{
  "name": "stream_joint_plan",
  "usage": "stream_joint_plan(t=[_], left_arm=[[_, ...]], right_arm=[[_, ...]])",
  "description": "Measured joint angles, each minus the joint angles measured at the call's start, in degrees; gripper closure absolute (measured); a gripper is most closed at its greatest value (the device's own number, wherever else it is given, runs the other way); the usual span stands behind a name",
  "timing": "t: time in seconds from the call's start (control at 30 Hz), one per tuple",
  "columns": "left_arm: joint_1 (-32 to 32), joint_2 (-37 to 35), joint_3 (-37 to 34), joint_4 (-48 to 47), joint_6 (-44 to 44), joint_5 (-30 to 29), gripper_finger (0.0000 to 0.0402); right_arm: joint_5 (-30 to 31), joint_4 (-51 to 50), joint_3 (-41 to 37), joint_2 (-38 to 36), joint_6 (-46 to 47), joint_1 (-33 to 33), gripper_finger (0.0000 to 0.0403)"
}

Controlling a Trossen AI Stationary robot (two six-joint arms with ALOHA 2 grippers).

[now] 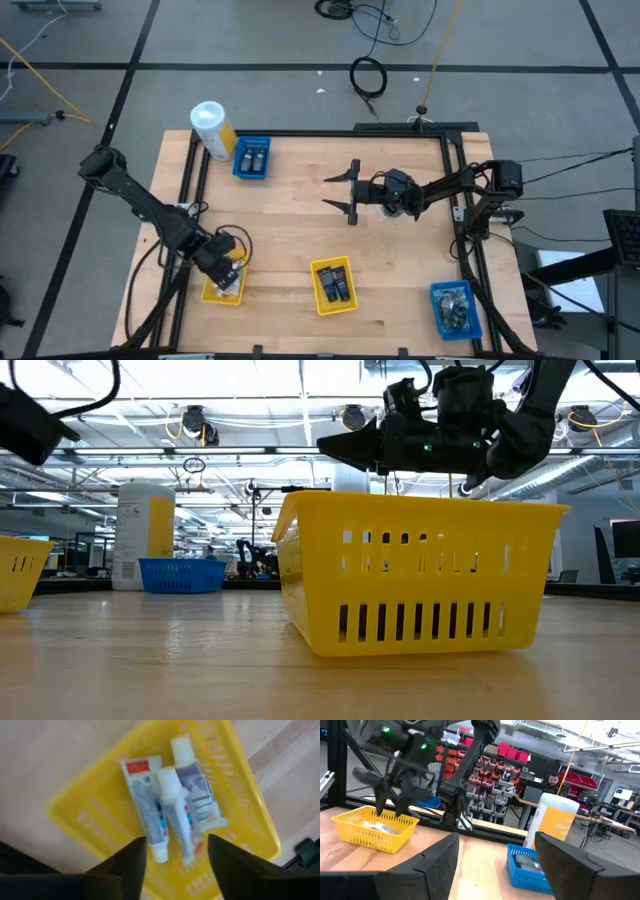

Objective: Pick & Place Travel size toiletries
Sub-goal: Put the black hairbrush into the bottom blue bin

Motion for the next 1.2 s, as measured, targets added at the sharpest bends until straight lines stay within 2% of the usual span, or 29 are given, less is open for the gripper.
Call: stream_joint_plan(t=[0.07,0.1,0.13,0.2,0.27,0.3,0.37,0.43,0.5,0.6,0.7,0.77,0.87,0.97,1.07,1.2], left_arm=[[1.5,-2.4,0.0,-1.8,3.1,-2.1,0.0173],[2.2,-3.5,0.0,-2.3,5.7,-5.9,0.0163],[2.7,-4.3,0.0,-2.3,8.9,-12.3,0.0155],[3.3,-5.2,0.0,0.2,15.8,-29.5,0.0145],[4.0,-5.2,-0.2,7.3,25.2,-44.5,0.0141],[4.7,-5.3,-0.9,12.7,31.3,-49.1,0.0141],[7.2,-4.8,-4.2,27.5,46.1,-52.7,0.0146],[11.2,-3.3,-8.9,45.6,60.0,-51.2,0.0155],[16.1,-1.5,-14.2,64.5,70.0,-45.6,0.0166],[23.9,4.0,-20.6,88.5,76.3,-35.6,0.0182],[30.6,10.6,-23.0,102.0,77.5,-29.1,0.0198],[34.1,14.9,-22.5,106.4,77.2,-26.4,0.0207],[37.9,22.0,-19.2,108.2,76.8,-21.6,0.0220],[39.9,28.6,-13.8,108.2,77.5,-17.9,0.0230],[40.6,34.7,-8.6,108.0,79.3,-14.6,0.0240],[40.7,41.5,-1.7,107.2,82.0,-12.0,0.0249]], right_arm=[[0.1,-1.0,0.0,0.0,-0.3,0.0,0.0150],[0.4,-1.9,0.0,0.0,-0.5,0.0,0.0151],[1.2,-2.8,0.0,0.0,-0.7,0.0,0.0151],[4.8,-4.5,-0.9,-1.1,-0.7,0.0,0.0151],[10.0,-6.3,-1.4,-2.1,-0.6,-0.1,0.0151],[12.6,-8.0,-1.6,-2.6,-0.6,-0.3,0.0151],[15.6,-14.3,-2.0,-4.0,0.2,-1.2,0.0151],[16.6,-19.7,-2.0,-5.2,1.8,-2.4,0.0152],[16.6,-26.2,-2.0,-6.6,3.2,-3.7,0.0152],[16.8,-36.7,-2.0,-8.7,4.3,-5.4,0.0152],[18.4,-47.8,-2.0,-11.5,6.9,-6.6,0.0152],[20.3,-54.5,-2.0,-13.1,10.3,-7.4,0.0152],[22.3,-62.7,-4.3,-15.5,15.7,-8.8,0.0152],[25.9,-63.6,-10.2,-18.9,20.4,-10.3,0.0152],[29.4,-63.6,-16.5,-25.9,24.9,-11.4,0.0152],[27.0,-63.6,-25.0,-37.5,31.1,-12.5,0.0152]])
